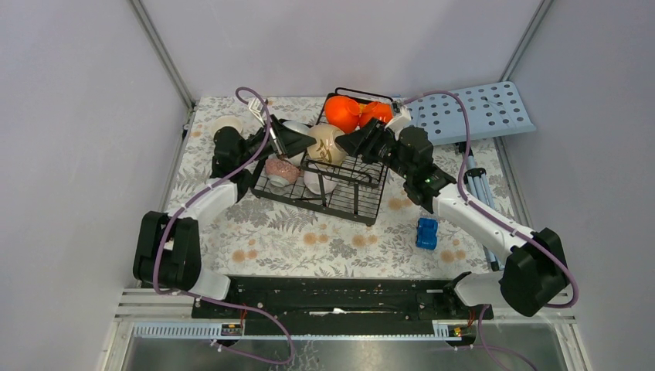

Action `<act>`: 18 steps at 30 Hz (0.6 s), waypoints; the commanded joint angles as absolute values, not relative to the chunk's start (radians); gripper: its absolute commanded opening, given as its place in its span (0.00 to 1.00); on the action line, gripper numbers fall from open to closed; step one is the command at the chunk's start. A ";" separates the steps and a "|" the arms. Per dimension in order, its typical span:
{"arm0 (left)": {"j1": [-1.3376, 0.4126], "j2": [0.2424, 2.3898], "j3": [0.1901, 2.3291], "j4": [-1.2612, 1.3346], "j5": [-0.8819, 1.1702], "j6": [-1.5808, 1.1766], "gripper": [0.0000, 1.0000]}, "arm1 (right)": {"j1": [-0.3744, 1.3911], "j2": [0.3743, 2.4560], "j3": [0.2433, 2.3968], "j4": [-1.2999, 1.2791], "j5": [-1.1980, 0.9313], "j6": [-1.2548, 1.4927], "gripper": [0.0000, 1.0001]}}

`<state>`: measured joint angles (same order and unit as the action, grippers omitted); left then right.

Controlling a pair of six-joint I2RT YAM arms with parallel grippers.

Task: Unload the bowls from the dish rack
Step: Pick up the bowl from the dish rack.

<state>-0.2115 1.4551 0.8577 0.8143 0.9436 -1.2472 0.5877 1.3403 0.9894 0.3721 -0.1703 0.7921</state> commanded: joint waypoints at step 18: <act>-0.285 1.505 0.889 1.035 0.974 -1.342 0.33 | 0.573 1.341 0.949 0.418 -0.224 0.811 0.53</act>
